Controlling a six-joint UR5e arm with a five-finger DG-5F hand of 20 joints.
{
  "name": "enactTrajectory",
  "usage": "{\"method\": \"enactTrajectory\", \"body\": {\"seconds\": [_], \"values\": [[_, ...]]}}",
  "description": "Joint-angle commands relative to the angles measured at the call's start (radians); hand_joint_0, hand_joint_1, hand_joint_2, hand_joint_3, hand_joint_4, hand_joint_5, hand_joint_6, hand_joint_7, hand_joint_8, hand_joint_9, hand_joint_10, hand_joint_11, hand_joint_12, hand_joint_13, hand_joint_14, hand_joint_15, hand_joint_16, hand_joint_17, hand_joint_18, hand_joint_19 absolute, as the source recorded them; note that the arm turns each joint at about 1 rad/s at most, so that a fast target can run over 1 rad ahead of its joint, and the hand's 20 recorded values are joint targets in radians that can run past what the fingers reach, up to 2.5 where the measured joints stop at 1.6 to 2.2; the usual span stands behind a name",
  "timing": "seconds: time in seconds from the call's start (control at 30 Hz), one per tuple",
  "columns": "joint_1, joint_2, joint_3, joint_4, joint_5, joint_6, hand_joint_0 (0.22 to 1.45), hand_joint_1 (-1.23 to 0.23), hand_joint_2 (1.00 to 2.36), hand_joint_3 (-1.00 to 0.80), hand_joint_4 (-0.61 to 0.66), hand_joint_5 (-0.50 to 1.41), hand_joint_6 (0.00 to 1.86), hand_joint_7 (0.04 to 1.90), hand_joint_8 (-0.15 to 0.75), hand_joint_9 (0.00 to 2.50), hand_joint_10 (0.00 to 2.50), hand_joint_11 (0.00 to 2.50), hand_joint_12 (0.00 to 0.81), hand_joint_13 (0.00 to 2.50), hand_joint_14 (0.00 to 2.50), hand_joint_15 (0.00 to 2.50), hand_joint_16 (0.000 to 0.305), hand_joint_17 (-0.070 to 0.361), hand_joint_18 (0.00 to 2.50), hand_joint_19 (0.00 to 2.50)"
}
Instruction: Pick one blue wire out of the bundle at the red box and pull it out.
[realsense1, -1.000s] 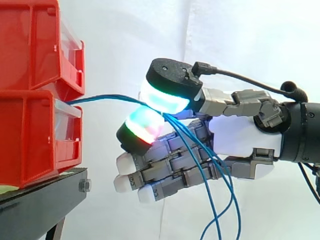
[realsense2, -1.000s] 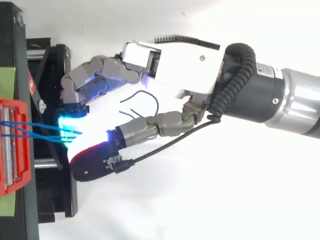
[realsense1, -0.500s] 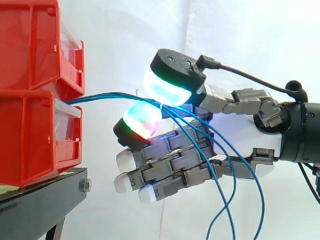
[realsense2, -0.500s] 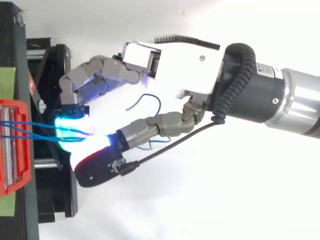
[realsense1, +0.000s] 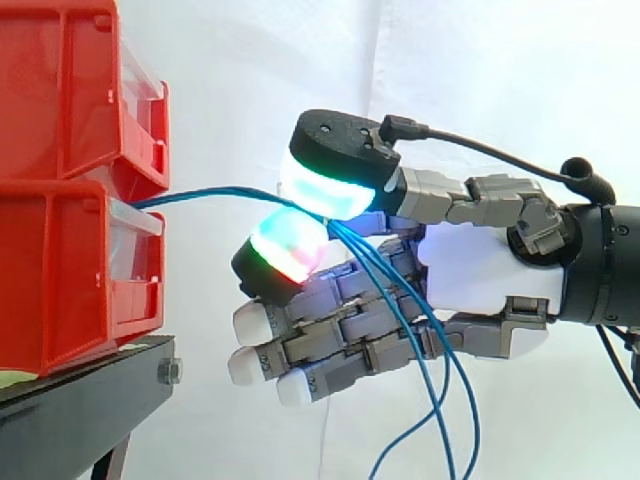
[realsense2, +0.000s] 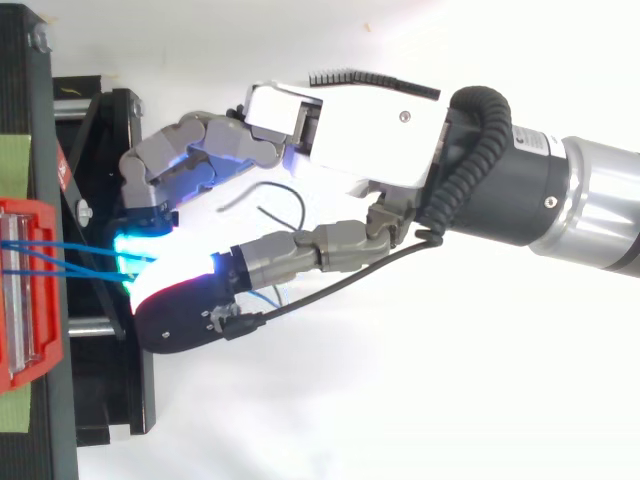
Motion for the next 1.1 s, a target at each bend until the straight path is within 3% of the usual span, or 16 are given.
{"method": "enactTrajectory", "body": {"seconds": [0.0,0.23,0.33,0.43,0.7,0.83,1.07], "values": [[-0.002,0.0,0.0,0.001,0.0,-0.001,0.59,-0.8,1.01,-0.18,0.02,-0.18,0.88,1.08,0.278,0.74,0.01,0.47,0.426,0.52,0.01,0.26,0.061,0.136,0.45,0.34],[0.0,0.0,0.0,0.001,0.0,-0.001,0.68,-0.95,1.01,-0.37,-0.04,-0.2,0.87,1.05,0.233,0.64,0.01,0.44,0.402,0.48,0.01,0.21,0.057,0.127,0.46,0.25],[0.0,0.0,0.0,0.001,0.0,-0.001,0.72,-0.95,1.0,-0.5,-0.07,-0.2,0.86,1.04,0.223,0.6,0.01,0.41,0.399,0.46,0.01,0.17,0.056,0.127,0.47,0.2],[0.0,0.0,0.0,0.001,0.0,0.0,0.73,-0.94,1.0,-0.5,-0.08,-0.2,0.86,1.04,0.219,0.59,0.01,0.39,0.398,0.45,0.01,0.16,0.056,0.126,0.48,0.2],[0.0,0.0,0.0,-0.001,0.0,0.002,0.53,-0.83,1.0,-0.5,-0.04,-0.18,0.84,1.04,0.24,0.64,0.01,0.41,0.411,0.47,0.01,0.2,0.058,0.13,0.47,0.27],[0.0,0.0,0.0,-0.001,0.0,0.002,0.48,-0.77,1.0,-0.5,-0.02,-0.18,0.84,1.03,0.26,0.66,0.01,0.43,0.428,0.47,0.01,0.21,0.061,0.137,0.47,0.29],[0.0,0.0,0.0,-0.001,-0.002,0.003,0.43,-0.91,1.0,-0.5,0.06,-0.2,0.85,0.98,0.278,0.62,0.01,0.43,0.451,0.47,0.01,0.2,0.066,0.148,0.49,0.25]]}}
